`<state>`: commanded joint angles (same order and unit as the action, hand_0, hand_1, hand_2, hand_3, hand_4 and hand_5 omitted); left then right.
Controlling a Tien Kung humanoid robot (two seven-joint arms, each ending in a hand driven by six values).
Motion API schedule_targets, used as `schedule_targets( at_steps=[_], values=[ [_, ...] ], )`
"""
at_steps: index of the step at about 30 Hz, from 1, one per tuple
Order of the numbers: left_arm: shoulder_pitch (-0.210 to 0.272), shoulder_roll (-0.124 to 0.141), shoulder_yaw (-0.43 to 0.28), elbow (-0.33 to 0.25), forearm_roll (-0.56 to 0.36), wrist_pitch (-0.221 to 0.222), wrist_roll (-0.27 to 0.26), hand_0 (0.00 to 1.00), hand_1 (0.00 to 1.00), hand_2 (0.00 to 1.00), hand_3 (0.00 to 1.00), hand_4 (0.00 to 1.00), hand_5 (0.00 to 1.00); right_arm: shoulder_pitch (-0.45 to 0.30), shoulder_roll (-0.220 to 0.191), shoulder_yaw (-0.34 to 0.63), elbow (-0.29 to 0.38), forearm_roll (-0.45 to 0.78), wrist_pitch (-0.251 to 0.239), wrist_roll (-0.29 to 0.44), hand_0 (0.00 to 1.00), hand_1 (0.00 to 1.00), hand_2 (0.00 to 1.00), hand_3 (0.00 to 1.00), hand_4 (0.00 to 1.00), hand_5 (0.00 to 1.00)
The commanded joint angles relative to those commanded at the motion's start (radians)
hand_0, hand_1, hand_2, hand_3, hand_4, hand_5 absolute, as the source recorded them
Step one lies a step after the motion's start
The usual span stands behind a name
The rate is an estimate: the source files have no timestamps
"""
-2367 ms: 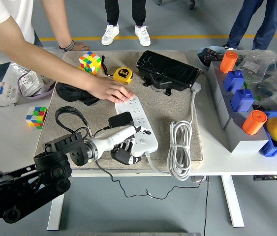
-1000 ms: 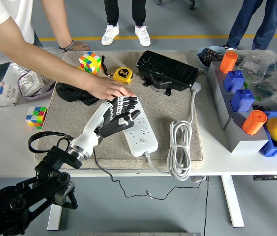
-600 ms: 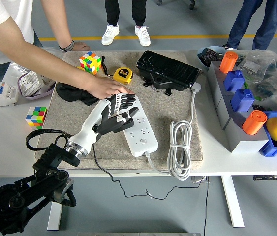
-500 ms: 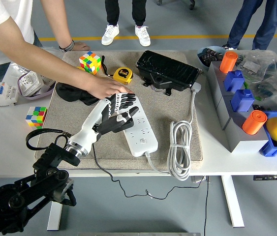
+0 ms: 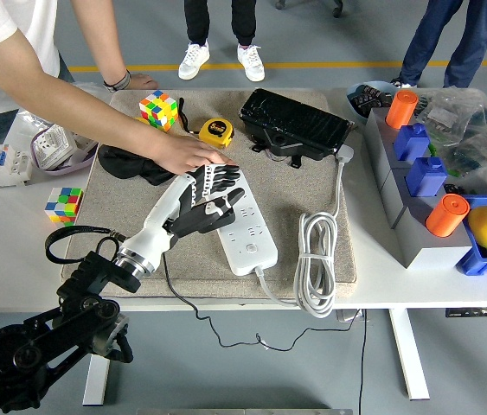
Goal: Put the plug near the board,insert it into the board,press the button,pull the plug out
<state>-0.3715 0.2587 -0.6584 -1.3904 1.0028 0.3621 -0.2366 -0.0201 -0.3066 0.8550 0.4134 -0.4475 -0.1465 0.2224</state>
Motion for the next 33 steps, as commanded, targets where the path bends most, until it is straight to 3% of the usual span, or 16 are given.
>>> schedule_targets(
  at_steps=[1,2,7,8,13,14,19,20,22,28,33],
  values=[
    [0.0,0.002,-0.003,-0.004,0.008,-0.006,0.008,0.788,0.75,0.767,0.752,0.923,0.565,0.0,0.0,0.001,0.0,0.0,0.0,0.0,0.598,0.593,0.542,0.544,0.777,0.221],
    [0.0,0.004,-0.009,-0.01,0.021,-0.015,0.02,0.691,0.638,0.704,0.751,0.924,0.566,-0.001,0.0,0.001,0.0,-0.001,0.0,0.0,0.598,0.593,0.543,0.545,0.777,0.222],
    [-0.004,0.02,-0.041,-0.052,0.115,-0.069,0.088,0.691,0.638,0.704,0.751,0.924,0.566,-0.004,0.0,0.004,0.001,-0.001,0.001,-0.001,0.598,0.593,0.543,0.545,0.777,0.222],
    [-0.005,0.022,-0.046,-0.059,0.134,-0.08,0.103,0.315,0.479,0.557,0.703,0.846,0.258,-0.004,0.0,0.005,0.001,-0.001,0.001,-0.001,0.598,0.593,0.543,0.545,0.777,0.222],
    [-0.02,0.036,-0.08,-0.113,0.283,-0.192,0.232,0.315,0.479,0.557,0.703,0.846,0.258,-0.005,0.001,0.007,0.002,-0.003,0.001,-0.001,0.598,0.593,0.543,0.545,0.777,0.222],
    [-0.029,0.04,-0.082,-0.129,0.326,-0.23,0.273,0.133,0.25,0.331,0.852,0.773,0.002,-0.005,0.002,0.01,0.002,-0.003,0.001,-0.001,0.598,0.593,0.543,0.544,0.778,0.222],
    [-0.06,0.044,-0.07,-0.16,0.428,-0.36,0.415,0.133,0.25,0.331,0.852,0.773,0.002,-0.006,0.003,0.017,0.002,-0.004,0.001,-0.002,0.598,0.593,0.543,0.544,0.778,0.222],
    [-0.068,0.042,-0.066,-0.164,0.444,-0.389,0.446,0.063,0.122,0.231,0.9,0.774,0.002,-0.006,0.003,0.018,0.002,-0.004,0.002,-0.002,0.598,0.593,0.543,0.544,0.778,0.221],
    [-0.079,0.039,-0.061,-0.168,0.476,-0.435,0.5,0.063,0.122,0.231,0.9,0.774,0.002,-0.005,0.004,0.018,0.002,-0.007,0.002,-0.002,0.598,0.593,0.543,0.544,0.778,0.221],
    [-0.099,0.034,-0.043,-0.168,0.501,-0.502,0.585,0.062,0.122,0.21,0.907,0.785,0.002,-0.005,0.004,0.02,0.005,-0.022,0.002,-0.004,0.599,0.593,0.543,0.545,0.78,0.22],
    [-0.116,0.035,-0.024,-0.159,0.51,-0.516,0.612,0.057,0.132,0.231,0.896,0.75,0.002,-0.005,0.003,0.021,0.004,-0.026,0.002,-0.004,0.598,0.593,0.543,0.545,0.781,0.219]
  ],
)
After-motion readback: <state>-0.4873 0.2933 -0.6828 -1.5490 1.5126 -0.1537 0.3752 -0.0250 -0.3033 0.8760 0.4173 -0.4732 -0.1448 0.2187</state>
